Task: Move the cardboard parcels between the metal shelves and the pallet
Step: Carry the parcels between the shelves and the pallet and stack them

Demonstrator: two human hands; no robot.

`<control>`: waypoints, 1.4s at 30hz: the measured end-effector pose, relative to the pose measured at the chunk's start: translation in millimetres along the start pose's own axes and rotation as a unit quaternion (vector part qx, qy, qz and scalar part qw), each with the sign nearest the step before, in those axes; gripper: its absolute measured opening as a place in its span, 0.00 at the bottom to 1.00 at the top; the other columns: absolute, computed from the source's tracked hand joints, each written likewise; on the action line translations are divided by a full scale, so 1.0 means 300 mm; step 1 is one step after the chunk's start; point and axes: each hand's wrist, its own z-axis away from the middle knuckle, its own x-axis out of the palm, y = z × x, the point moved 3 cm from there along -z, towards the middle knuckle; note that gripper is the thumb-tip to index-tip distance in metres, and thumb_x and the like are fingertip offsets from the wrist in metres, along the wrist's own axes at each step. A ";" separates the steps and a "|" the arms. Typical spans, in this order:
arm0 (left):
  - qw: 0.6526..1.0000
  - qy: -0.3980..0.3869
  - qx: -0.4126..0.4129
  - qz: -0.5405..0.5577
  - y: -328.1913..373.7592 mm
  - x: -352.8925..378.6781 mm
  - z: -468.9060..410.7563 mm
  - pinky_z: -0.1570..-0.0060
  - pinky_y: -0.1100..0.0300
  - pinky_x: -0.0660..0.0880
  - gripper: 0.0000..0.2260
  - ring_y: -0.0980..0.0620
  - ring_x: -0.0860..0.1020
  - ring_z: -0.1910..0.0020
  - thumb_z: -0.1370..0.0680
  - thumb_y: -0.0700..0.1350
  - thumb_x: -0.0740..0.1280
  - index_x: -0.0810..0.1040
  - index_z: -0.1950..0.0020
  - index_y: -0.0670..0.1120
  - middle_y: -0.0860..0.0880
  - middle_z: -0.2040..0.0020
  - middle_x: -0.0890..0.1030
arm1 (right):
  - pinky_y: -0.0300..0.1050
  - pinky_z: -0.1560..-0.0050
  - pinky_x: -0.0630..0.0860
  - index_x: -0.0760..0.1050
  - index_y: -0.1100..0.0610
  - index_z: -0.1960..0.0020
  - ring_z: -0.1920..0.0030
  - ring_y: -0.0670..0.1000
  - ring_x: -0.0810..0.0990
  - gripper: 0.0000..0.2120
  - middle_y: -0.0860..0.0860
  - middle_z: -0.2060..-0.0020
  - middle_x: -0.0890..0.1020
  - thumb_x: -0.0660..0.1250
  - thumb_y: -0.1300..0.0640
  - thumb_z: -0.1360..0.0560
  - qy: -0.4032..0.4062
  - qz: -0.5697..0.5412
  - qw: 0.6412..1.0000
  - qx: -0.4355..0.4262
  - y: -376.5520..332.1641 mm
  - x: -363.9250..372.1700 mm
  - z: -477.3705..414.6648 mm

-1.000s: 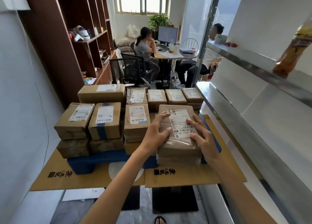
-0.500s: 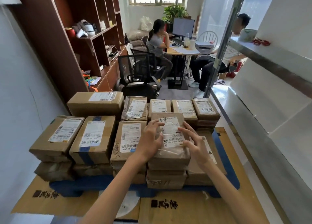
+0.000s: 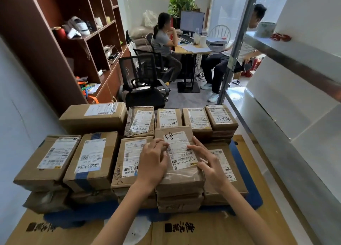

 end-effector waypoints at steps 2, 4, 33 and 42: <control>1.000 -0.005 0.001 -0.003 -0.006 0.001 -0.001 0.39 0.61 0.63 0.11 0.55 0.69 0.39 0.22 0.42 0.64 0.77 0.40 0.51 0.56 0.39 0.73 | 0.45 0.40 0.76 0.74 0.52 0.35 0.29 0.44 0.65 0.23 0.40 0.27 0.63 0.60 0.64 0.28 0.006 0.021 1.000 -0.001 -0.019 0.000 0.005; 1.000 -0.006 0.012 -0.005 -0.002 -0.005 -0.005 0.39 0.61 0.62 0.11 0.55 0.69 0.38 0.22 0.43 0.64 0.76 0.40 0.52 0.56 0.39 0.74 | 0.32 0.44 0.74 0.73 0.53 0.34 0.31 0.35 0.64 0.23 0.40 0.28 0.62 0.61 0.69 0.27 0.019 0.061 0.998 -0.009 -0.056 -0.005 0.016; 0.741 -0.339 0.550 0.182 0.812 0.119 0.923 0.34 0.53 0.66 0.15 0.49 0.65 0.32 0.21 0.43 0.63 0.72 0.33 0.48 0.49 0.34 0.71 | 0.40 0.39 0.66 0.76 0.56 0.39 0.39 0.50 0.73 0.12 0.51 0.42 0.78 0.59 0.59 0.20 0.583 0.358 0.669 0.291 -0.482 0.087 1.652; 0.615 -0.413 0.626 0.243 1.088 0.041 1.658 0.35 0.51 0.68 0.14 0.47 0.68 0.34 0.20 0.41 0.62 0.74 0.35 0.48 0.49 0.35 0.73 | 0.40 0.41 0.69 0.78 0.50 0.44 0.44 0.48 0.76 0.11 0.45 0.47 0.79 0.61 0.60 0.21 0.694 0.323 0.557 0.323 -0.655 0.301 2.362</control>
